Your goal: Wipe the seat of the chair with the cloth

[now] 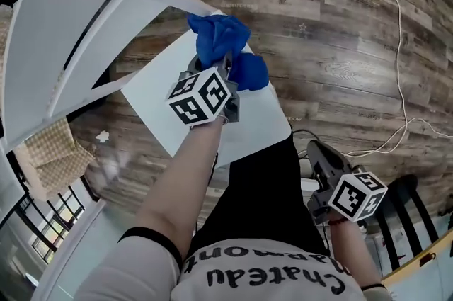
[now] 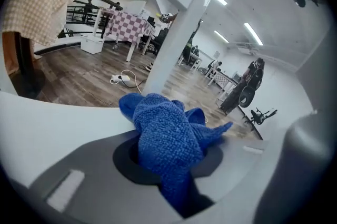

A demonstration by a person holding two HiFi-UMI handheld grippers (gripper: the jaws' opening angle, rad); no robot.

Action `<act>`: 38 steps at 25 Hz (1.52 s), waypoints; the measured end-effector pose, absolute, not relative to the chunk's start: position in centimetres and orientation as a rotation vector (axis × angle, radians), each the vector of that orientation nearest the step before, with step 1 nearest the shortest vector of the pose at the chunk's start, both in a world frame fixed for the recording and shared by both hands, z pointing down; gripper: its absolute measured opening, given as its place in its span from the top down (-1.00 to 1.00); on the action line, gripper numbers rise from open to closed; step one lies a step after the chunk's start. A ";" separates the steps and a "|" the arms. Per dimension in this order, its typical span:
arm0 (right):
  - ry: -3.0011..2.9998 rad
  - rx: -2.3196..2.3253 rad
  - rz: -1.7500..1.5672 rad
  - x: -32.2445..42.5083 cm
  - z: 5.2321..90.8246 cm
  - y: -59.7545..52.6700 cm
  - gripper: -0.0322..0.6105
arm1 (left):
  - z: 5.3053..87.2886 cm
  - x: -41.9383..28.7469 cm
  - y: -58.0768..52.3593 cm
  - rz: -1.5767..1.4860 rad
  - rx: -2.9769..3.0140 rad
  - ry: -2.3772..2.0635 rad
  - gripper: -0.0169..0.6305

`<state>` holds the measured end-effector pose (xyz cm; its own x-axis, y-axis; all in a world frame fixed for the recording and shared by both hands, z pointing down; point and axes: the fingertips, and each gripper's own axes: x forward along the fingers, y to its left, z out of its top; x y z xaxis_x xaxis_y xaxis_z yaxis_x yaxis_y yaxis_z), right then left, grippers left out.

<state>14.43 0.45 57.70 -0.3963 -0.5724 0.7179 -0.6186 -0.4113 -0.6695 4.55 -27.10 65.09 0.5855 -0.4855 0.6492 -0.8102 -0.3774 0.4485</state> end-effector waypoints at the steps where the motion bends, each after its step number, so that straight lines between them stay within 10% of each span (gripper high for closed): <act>1: -1.698 1.685 1.968 13.8 57.6 -0.1 0.85 | 65.1 3.5 -26.5 0.556 2.047 -1.031 0.67; 15: -1.909 1.152 1.832 1.8 57.9 -6.1 0.85 | 68.1 -30.5 -16.6 1.004 1.694 -1.479 0.67; 38: -1.748 1.558 2.010 10.5 59.6 -1.4 0.85 | 68.5 -7.0 -22.2 1.015 2.204 -1.056 0.70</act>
<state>10.54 -1.38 59.63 -0.4893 -0.5351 0.6886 -0.6077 -0.3571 -0.7093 -6.98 -22.22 68.49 0.4244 -0.4422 0.7901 -0.8070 -0.5805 0.1086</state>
